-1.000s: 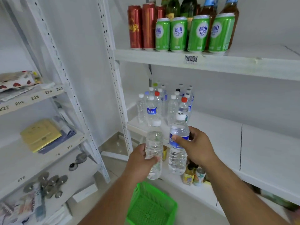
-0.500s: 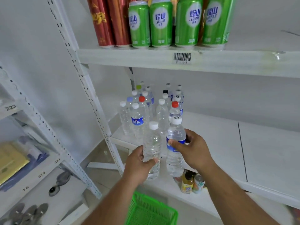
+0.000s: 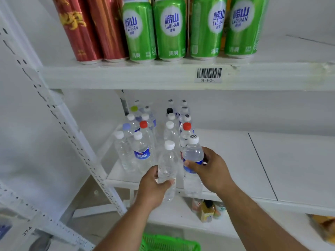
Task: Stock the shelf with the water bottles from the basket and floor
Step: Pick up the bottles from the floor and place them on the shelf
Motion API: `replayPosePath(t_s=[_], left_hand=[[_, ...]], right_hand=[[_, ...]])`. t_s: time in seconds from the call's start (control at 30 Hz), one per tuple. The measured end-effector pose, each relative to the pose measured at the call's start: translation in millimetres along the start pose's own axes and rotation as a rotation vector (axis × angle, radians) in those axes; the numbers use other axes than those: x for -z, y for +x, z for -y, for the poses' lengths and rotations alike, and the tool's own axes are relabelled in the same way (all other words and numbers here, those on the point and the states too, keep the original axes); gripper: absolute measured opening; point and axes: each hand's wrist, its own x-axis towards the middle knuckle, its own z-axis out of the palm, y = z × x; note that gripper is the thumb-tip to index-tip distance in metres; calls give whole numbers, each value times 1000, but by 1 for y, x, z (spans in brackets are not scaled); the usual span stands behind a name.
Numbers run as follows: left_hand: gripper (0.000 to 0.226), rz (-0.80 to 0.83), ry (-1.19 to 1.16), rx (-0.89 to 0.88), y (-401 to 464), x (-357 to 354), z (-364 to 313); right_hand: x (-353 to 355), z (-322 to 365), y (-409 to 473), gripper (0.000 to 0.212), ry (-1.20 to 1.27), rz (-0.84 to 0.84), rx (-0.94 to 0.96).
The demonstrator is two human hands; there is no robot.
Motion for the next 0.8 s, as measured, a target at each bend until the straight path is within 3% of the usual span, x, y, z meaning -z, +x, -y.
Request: replayPosePath(t_s=[0.1, 0.2, 0.37, 0.8], left_hand=[[38, 39, -1, -9, 21, 9, 8], [36, 81, -11, -14, 37, 15, 16], [41, 130, 9, -28, 56, 15, 17], [47, 141, 20, -46, 106, -11, 24]], right_hand=[[-13, 9, 2, 27, -25, -73, 9], [-25, 12, 3, 40, -50, -147, 17], [-37, 0, 8, 25, -73, -263, -47], [-56, -16, 39, 47, -67, -232, -63]])
